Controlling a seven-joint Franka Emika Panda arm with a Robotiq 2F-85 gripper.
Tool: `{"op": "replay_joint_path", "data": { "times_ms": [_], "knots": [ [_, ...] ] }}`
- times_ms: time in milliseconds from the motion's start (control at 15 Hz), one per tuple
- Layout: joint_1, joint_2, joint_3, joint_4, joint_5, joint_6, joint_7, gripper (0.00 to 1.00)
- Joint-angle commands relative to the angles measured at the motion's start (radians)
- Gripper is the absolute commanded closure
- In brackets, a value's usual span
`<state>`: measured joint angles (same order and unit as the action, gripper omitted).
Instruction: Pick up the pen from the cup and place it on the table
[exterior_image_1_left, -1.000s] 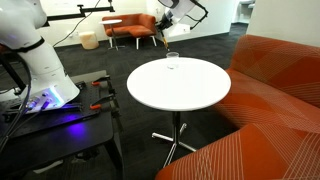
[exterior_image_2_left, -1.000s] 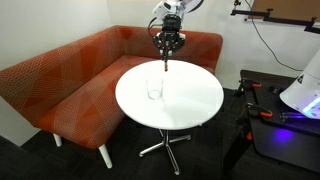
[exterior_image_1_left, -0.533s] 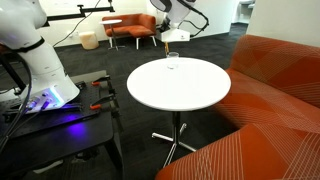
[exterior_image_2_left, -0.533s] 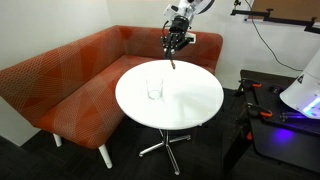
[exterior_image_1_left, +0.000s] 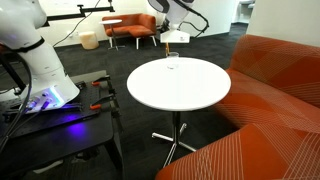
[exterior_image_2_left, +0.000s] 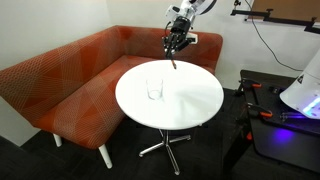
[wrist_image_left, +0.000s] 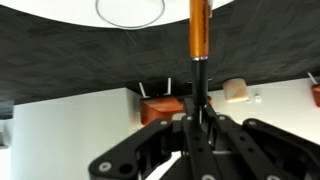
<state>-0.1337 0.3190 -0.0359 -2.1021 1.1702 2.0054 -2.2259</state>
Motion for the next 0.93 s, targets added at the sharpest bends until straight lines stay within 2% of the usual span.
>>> {"op": "replay_joint_path", "data": {
  "times_ms": [0,267,467,733,867],
  "knots": [
    [0.027,-0.045,-0.015,-0.041,0.091,0.167,0.061,0.97],
    [0.05,-0.066,-0.013,-0.067,0.168,0.376,0.129,0.97],
    [0.075,-0.065,-0.009,-0.07,0.182,0.54,0.23,0.97],
    [0.119,-0.038,-0.012,-0.053,0.119,0.742,0.456,0.97],
    [0.146,-0.013,-0.026,-0.044,0.032,0.821,0.614,0.97]
  ]
}}
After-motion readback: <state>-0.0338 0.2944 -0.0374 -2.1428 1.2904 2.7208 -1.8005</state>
